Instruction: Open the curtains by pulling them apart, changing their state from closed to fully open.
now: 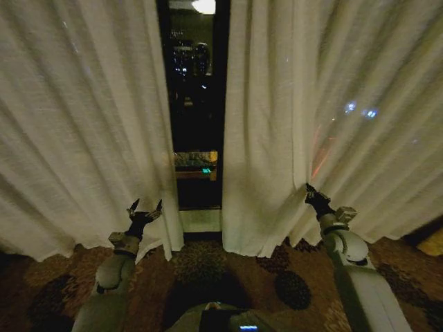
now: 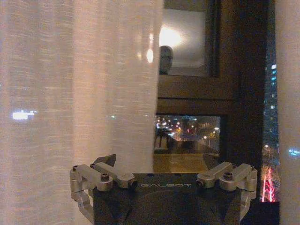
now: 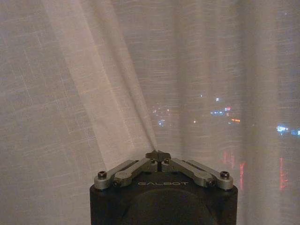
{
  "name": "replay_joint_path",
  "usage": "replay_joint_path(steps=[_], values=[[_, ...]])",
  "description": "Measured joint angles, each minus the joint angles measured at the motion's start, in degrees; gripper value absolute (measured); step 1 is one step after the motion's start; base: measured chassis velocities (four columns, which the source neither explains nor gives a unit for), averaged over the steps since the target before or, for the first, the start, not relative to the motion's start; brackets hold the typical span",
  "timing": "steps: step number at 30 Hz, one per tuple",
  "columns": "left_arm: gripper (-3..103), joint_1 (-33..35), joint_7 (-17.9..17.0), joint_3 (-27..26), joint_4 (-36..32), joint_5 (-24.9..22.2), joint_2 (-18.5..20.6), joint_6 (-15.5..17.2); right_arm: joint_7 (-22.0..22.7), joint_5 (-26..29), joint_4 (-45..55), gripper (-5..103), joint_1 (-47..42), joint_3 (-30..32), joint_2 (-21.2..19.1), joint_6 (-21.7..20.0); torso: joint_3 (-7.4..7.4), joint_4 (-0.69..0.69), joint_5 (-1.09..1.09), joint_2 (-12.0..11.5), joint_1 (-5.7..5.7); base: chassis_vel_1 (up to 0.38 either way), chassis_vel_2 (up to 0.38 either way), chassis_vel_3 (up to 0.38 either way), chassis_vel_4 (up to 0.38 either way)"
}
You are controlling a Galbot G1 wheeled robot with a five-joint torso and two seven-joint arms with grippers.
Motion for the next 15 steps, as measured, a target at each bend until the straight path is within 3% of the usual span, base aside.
replay_joint_path(steps=[15], values=[[100, 0.0, 0.2, 0.1, 0.0, 0.0, -0.1, -0.1, -0.1, 0.6, 0.0, 0, -0.5, 0.9, -0.3, 0.2, 0.0, -0.01, 0.01, 0.0, 0.0, -0.208, -0.207, 0.214, 0.211]])
